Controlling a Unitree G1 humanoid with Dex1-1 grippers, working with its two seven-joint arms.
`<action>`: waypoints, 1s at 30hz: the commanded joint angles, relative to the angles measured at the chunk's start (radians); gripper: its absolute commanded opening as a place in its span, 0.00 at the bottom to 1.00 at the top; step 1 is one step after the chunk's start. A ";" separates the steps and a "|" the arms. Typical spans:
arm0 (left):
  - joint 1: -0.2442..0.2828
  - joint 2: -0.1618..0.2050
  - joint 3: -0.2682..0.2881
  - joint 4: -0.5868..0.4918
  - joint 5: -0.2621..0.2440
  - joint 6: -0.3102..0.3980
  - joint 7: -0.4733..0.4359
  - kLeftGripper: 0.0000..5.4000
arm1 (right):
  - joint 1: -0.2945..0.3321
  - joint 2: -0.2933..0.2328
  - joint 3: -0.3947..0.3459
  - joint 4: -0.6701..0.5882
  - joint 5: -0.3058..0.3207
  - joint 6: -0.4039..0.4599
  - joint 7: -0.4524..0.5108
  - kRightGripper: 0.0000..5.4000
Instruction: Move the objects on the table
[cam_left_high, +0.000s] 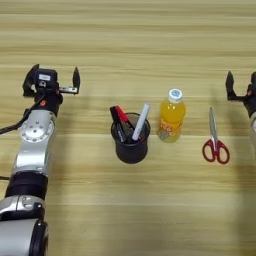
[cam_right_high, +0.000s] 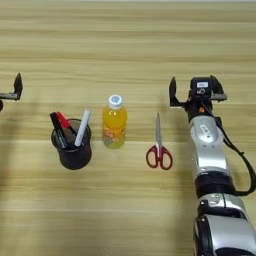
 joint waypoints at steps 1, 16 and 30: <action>-0.001 0.011 -0.006 0.000 0.021 0.016 0.004 1.00 | -0.006 -0.007 0.008 -0.002 -0.009 0.012 -0.001 1.00; -0.013 0.011 -0.005 0.024 0.028 0.007 0.004 1.00 | -0.012 -0.005 0.012 0.012 -0.015 -0.002 -0.009 1.00; -0.025 0.008 -0.004 0.047 0.031 -0.011 0.011 1.00 | -0.027 -0.008 0.016 0.047 -0.023 -0.035 -0.008 1.00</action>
